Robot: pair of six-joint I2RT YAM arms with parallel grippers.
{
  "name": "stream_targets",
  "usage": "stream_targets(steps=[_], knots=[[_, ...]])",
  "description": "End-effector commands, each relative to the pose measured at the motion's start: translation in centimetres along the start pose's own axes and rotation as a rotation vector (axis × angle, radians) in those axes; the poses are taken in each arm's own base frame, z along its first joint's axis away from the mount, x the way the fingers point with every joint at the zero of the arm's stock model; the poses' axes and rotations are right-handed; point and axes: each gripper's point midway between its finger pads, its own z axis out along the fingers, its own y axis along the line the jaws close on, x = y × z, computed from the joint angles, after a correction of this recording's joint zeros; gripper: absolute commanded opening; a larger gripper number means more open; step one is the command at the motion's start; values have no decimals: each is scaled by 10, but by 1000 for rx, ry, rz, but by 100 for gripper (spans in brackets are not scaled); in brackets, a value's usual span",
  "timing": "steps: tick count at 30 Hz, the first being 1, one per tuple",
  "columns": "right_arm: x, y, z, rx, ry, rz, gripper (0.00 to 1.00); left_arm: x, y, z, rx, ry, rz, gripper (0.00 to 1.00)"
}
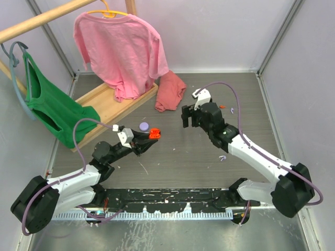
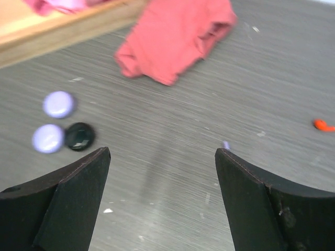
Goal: Insert the wireless bluetooth earbuds into the charging case
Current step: Pick up the charging case at the center of the board.
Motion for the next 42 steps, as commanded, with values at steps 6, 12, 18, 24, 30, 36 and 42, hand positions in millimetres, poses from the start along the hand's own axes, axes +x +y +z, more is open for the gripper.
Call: stream_targets(steps=[6,12,18,24,30,36,42], knots=[[7,-102,41,251,84,101,87,-3,4,-3,-19,-8,56,0],[26,-157,71,324,149,162,87,-1,4,-6,-27,2,55,0],[44,-205,101,347,195,211,85,-4,4,-8,-36,3,71,0],[53,-242,127,342,216,254,82,-3,5,-10,-39,13,82,0],[69,-266,147,337,273,298,80,-3,4,-11,-36,19,92,0],[91,-273,157,320,343,319,79,-3,2,-10,-24,25,92,0],[109,-270,151,322,403,342,78,-3,0,-10,-13,28,92,0]])
